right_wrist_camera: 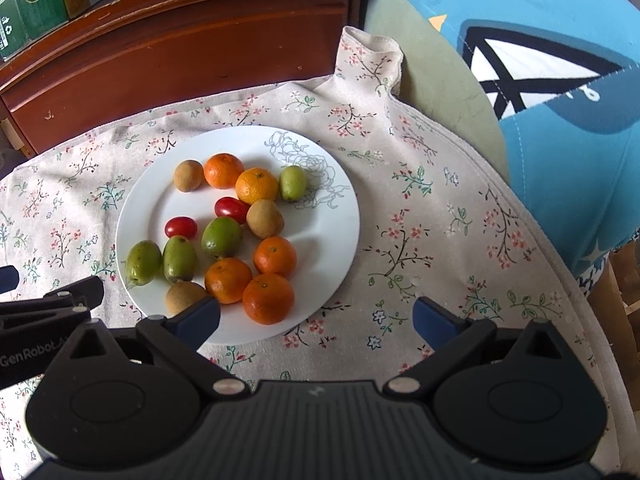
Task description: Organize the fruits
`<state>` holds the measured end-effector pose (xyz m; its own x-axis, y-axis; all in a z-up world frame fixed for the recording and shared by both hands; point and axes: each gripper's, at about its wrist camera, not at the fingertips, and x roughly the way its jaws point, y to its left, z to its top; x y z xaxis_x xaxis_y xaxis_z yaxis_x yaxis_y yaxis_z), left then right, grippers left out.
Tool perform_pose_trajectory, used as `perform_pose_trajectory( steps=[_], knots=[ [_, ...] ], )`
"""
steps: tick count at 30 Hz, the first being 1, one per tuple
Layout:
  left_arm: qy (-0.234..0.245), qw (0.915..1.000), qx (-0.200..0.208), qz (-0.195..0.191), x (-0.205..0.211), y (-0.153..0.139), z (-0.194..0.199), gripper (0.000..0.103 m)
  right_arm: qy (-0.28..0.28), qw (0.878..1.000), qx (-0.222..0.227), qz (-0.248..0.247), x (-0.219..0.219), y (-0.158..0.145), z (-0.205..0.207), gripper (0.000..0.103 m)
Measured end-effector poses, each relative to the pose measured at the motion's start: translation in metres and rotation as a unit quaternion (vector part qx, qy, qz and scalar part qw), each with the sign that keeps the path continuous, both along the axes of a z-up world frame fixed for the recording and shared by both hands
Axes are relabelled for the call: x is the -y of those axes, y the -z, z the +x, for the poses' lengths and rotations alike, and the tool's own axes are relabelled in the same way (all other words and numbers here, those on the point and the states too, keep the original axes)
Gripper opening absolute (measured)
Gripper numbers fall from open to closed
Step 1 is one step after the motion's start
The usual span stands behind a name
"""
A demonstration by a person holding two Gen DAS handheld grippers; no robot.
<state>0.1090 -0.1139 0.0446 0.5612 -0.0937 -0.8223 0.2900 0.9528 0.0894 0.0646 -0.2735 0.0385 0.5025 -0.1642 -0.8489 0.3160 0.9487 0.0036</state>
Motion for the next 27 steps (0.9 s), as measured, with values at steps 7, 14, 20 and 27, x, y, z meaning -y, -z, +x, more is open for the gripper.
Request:
perform_pose_trajectory(
  steps=[7,14,20,27],
  knots=[
    [0.001,1.0,0.002,0.005,0.0009,0.0005,-0.0013,0.089,-0.002,1.0,0.004,0.003,-0.0003,-0.0016,-0.0009,0.102],
    [0.003,1.0,0.004,0.006,0.0004,-0.0008,-0.0017,0.089,0.0,1.0,0.004,0.004,0.0004,-0.0015,-0.0009,0.102],
    [0.007,0.9999,0.006,0.011,0.0016,-0.0007,-0.0033,0.089,-0.001,1.0,0.007,0.002,0.0,-0.0025,-0.002,0.102],
    [0.008,0.9998,0.007,0.015,0.0021,0.0015,-0.0036,0.089,-0.002,1.0,0.007,0.001,0.0001,-0.0024,-0.0011,0.102]
  ],
)
